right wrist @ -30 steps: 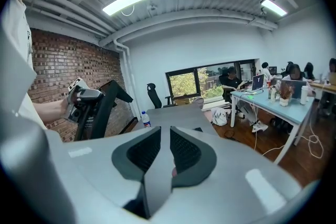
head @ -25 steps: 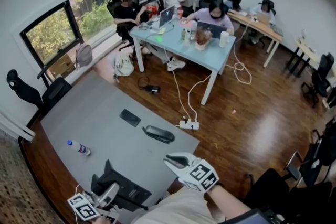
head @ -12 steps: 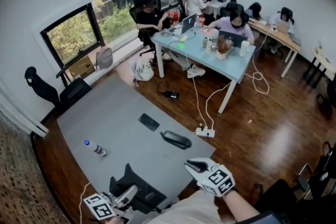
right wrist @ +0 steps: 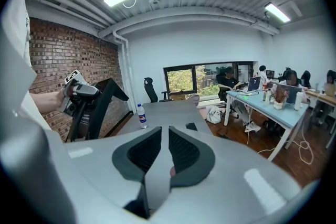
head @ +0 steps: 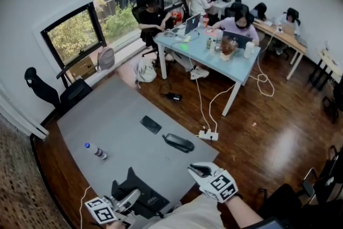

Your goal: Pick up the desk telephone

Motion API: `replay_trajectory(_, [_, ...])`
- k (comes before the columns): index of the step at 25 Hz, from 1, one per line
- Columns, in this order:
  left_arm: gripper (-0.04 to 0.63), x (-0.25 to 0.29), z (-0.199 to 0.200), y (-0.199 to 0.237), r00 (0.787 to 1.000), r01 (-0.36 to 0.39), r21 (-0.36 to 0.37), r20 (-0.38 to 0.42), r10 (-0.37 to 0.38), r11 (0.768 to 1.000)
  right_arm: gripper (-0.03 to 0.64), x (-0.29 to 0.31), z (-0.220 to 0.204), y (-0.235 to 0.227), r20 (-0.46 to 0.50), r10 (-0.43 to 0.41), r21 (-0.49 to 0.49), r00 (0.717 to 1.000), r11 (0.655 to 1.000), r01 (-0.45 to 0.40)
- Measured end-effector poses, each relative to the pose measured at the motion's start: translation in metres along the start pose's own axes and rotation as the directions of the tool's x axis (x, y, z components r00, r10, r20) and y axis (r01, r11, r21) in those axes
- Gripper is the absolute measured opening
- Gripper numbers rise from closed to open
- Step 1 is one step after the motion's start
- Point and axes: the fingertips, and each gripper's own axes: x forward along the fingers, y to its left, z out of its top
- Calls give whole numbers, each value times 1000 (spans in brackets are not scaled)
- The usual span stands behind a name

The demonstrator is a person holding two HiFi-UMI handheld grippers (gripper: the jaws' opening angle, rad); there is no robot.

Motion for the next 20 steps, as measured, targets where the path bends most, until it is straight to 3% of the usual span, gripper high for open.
replay_trajectory(10, [169, 1, -2, 4, 1000, -3, -16, -17, 2, 1000, 40, 4, 10, 3, 19, -41, -41, 999, 998, 41])
replay_trajectory(20, [169, 2, -3, 7, 1000, 0, -24, -27, -1, 1000, 25, 12, 18, 15, 4, -65, -176, 998, 982, 64])
